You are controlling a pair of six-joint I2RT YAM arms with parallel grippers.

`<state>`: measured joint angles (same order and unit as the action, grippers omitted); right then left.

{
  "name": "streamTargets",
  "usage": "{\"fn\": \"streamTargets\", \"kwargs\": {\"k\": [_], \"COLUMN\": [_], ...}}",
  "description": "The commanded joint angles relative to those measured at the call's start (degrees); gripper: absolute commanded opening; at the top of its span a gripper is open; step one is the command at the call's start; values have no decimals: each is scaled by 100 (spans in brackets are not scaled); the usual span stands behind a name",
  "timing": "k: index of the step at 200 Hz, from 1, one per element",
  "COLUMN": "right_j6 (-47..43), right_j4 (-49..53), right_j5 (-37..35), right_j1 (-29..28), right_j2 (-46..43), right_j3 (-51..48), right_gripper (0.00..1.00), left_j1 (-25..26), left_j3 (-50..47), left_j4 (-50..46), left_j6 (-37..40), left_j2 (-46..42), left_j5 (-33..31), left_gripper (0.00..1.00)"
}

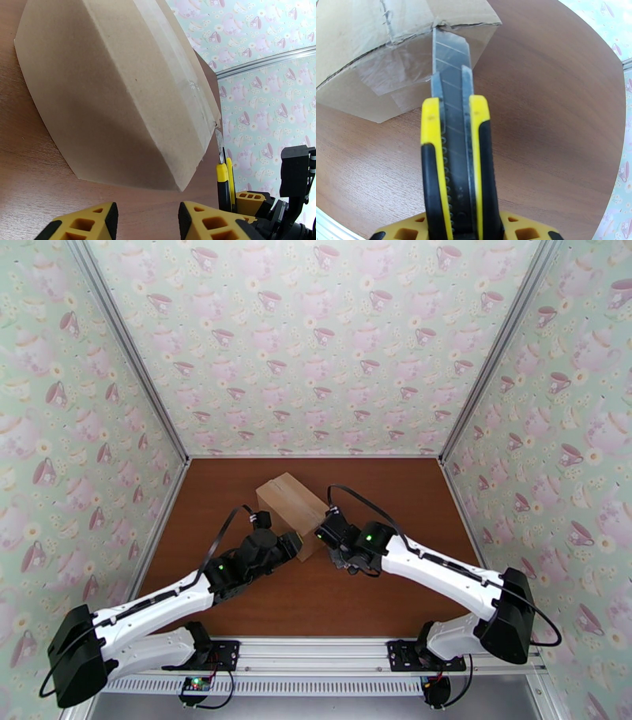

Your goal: Unpack the express box

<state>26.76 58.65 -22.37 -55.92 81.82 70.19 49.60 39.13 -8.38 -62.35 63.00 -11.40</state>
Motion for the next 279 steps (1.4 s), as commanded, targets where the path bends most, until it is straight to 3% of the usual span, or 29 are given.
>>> {"fn": "streamTargets", "kwargs": {"k": [1, 180, 279], "right_j6": [-6, -26, -84], "right_j4": [1, 375, 252], "right_j5": [-168, -574, -339], "right_j1": [-36, -33, -33], "right_j2": [36, 149, 75], "right_j3": [203, 329, 290], "right_gripper": [0, 0, 0], "left_j1": [18, 23, 27], "left_j3": [75, 130, 97], "left_j4": [16, 232, 223], "left_j6": [91, 74, 53], "left_j2": [-51, 151, 134], "left_j5": [-100, 28, 24], "left_gripper": [47, 47, 47]}}
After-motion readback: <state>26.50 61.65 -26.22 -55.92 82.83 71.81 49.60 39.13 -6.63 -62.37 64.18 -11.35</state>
